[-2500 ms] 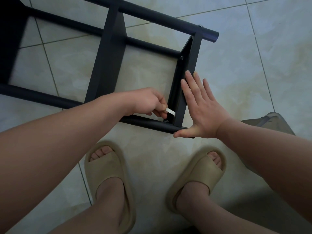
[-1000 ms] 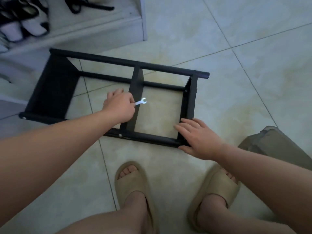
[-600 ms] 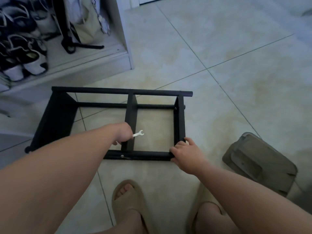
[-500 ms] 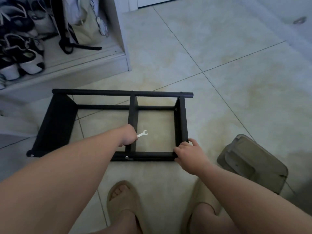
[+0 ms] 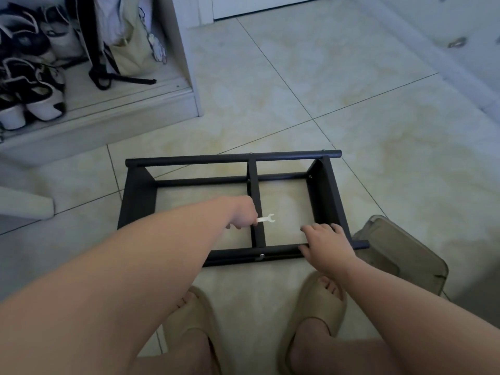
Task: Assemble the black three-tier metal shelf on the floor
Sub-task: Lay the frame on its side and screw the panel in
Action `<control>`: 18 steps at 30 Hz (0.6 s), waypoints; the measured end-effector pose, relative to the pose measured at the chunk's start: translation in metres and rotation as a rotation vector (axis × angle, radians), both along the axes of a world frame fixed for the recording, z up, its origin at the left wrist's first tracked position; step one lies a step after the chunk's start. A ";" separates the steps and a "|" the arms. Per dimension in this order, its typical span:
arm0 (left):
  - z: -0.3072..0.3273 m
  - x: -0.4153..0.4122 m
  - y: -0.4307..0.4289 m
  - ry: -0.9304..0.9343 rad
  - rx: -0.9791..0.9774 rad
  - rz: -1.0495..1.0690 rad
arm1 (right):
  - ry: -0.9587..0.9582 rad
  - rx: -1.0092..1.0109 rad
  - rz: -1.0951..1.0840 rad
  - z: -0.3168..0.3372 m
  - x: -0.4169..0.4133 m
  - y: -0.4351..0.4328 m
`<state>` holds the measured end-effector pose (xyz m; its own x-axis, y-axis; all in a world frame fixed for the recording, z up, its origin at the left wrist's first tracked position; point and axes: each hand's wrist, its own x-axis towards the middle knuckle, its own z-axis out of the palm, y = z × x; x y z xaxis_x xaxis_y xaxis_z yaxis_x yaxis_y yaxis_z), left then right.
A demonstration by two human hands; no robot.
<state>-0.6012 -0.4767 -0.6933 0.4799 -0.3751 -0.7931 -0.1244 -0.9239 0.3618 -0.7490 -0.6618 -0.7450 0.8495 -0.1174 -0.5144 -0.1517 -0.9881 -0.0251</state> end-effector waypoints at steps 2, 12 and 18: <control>0.007 0.014 0.002 -0.026 0.012 -0.021 | -0.083 0.127 -0.003 -0.001 0.009 0.016; -0.027 0.048 0.060 -0.098 -0.035 -0.007 | -0.075 0.189 0.254 -0.035 0.027 0.038; -0.082 0.047 0.069 -0.041 -0.137 0.119 | -0.071 0.210 0.284 -0.058 0.039 0.028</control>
